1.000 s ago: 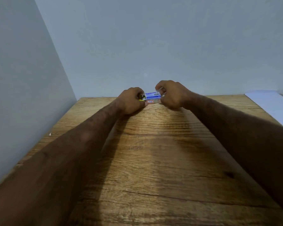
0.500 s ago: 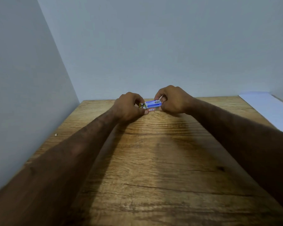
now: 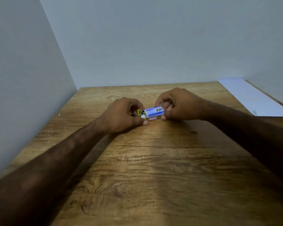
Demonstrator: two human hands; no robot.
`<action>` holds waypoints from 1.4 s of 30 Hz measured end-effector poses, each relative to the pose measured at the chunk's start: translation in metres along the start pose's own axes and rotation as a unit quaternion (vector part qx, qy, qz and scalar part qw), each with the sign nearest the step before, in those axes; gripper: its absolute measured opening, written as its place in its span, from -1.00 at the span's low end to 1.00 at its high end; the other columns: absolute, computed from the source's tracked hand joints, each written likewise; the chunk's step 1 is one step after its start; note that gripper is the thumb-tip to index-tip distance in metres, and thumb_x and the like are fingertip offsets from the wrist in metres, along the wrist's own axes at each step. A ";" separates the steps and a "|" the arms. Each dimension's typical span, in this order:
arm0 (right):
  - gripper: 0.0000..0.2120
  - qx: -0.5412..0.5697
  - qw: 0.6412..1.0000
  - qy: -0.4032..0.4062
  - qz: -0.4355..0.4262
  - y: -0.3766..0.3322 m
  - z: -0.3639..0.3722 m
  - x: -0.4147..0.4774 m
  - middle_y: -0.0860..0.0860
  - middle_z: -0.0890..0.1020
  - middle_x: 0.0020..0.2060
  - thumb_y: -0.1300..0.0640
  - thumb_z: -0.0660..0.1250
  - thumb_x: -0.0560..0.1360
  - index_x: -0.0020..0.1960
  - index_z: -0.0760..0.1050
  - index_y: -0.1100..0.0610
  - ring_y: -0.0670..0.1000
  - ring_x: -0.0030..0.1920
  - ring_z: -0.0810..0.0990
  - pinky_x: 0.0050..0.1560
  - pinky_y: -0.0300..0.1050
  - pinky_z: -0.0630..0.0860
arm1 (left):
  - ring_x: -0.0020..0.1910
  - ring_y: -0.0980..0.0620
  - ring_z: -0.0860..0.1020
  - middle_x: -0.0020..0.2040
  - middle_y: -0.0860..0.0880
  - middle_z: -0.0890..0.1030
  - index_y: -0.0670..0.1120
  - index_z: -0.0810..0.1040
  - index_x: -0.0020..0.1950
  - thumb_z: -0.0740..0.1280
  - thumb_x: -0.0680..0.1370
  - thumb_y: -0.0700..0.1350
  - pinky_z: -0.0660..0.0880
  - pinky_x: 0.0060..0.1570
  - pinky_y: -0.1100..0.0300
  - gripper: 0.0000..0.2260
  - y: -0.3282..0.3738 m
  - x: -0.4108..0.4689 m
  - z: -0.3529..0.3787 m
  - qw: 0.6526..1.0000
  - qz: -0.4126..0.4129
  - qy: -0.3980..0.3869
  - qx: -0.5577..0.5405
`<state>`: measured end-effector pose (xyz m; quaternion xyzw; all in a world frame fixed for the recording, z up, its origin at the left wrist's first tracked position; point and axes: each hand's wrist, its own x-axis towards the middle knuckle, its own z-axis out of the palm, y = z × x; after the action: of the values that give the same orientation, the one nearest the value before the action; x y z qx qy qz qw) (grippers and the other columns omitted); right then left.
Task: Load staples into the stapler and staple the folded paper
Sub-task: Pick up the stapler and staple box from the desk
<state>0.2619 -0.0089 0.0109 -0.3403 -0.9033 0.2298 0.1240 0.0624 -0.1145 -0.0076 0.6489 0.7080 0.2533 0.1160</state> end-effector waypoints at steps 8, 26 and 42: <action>-0.66 0.028 0.999 -0.013 -0.036 -0.019 0.014 -0.071 -0.10 0.73 -0.20 0.23 0.57 0.34 0.07 0.66 -0.01 -0.24 -0.31 0.60 -0.11 -0.16 0.60 | -0.05 0.06 0.64 -0.07 0.04 0.70 0.08 0.67 0.08 0.61 0.34 0.08 0.58 0.04 0.00 -0.65 0.021 -0.078 -0.001 0.999 0.024 -0.018 -0.019; -0.67 0.246 0.968 -0.001 0.046 -0.017 0.004 -0.142 0.01 0.79 -0.17 0.42 0.56 0.36 0.05 0.65 0.14 -0.17 -0.26 0.70 -0.15 -0.31 0.63 | 0.00 0.29 0.57 0.05 0.14 0.64 0.02 0.63 0.26 0.49 0.50 -0.21 0.42 -0.04 0.39 -0.65 0.029 -0.127 -0.004 0.994 0.057 -0.075 -0.048; -0.59 0.111 0.980 0.041 0.158 0.007 -0.012 -0.143 -0.06 0.68 -0.02 0.03 0.66 0.28 0.09 0.64 -0.10 -0.18 -0.18 0.60 -0.18 -0.29 0.46 | 0.04 0.09 0.67 0.20 0.06 0.66 0.01 0.54 0.34 0.45 0.46 -0.42 0.62 0.10 0.13 -0.47 0.044 -0.101 -0.006 0.988 0.099 -0.048 -0.110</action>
<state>0.3756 -0.0959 0.0083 -0.4722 -0.8011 0.3313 0.1596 0.1101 -0.2128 0.0033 0.7104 0.6021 0.3080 0.1949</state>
